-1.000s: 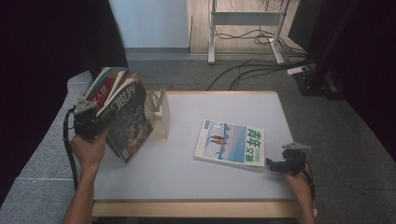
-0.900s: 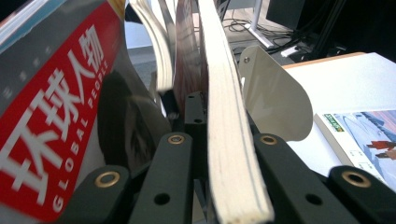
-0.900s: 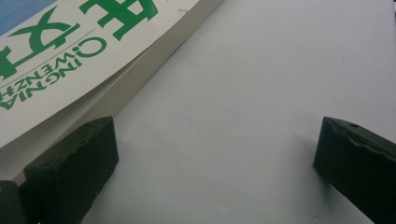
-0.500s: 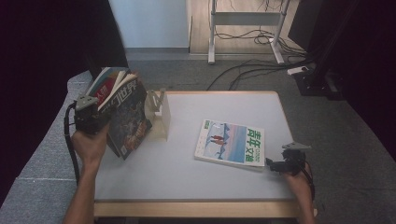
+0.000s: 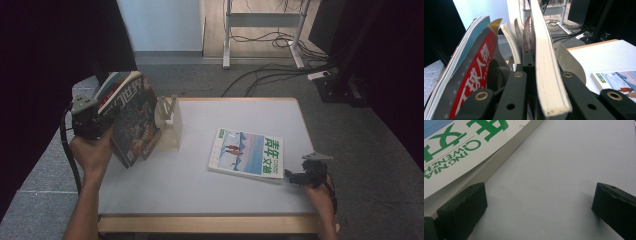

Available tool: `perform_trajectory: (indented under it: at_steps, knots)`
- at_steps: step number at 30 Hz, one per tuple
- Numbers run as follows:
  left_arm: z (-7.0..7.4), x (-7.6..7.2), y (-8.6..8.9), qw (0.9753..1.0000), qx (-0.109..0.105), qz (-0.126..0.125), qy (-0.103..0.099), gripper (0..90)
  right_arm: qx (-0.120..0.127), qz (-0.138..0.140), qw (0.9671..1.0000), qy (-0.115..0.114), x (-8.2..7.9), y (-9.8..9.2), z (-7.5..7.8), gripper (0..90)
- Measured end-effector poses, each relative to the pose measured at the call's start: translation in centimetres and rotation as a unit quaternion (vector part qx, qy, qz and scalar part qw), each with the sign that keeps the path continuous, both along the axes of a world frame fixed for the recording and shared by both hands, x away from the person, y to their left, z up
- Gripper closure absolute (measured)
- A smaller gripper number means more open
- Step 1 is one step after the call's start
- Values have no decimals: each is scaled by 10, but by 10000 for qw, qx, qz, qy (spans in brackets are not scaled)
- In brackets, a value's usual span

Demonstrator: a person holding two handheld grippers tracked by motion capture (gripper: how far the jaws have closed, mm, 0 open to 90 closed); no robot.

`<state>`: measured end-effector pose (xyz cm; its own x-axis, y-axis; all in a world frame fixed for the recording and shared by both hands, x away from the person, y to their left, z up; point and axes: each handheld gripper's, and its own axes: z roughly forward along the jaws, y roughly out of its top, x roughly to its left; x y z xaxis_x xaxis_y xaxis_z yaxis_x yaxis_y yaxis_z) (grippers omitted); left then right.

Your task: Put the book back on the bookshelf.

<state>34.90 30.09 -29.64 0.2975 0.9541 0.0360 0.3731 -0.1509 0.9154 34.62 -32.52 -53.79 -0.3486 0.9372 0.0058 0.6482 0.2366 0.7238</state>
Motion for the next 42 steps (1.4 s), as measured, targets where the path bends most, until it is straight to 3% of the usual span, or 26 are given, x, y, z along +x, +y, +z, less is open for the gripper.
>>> perform_trajectory:
  at_steps: [8, 19, 31, 35, 42]
  knots:
    - [-9, 11, -15, 9999, -16, -135, 91, 829, 4, 0, 10000, 0, 0, 0, 0, 0]
    - [-44, 18, -16, 9995, -107, -115, 270, 827, 1, 5, 10000, -4, 0, 0, 0, 0]
    - [-61, 14, -6, 9992, -296, -246, 54, 815, 0, 5, 10000, -7, 0, 0, 0, 0]
    - [-64, 11, -5, 9992, -241, -306, 71, 711, 0, 5, 10000, -9, 0, 0, 0, 0]
    - [-80, -3, 2, 9987, -369, -348, 75, 679, -1, 5, 10000, -11, 0, 0, 0, 0]
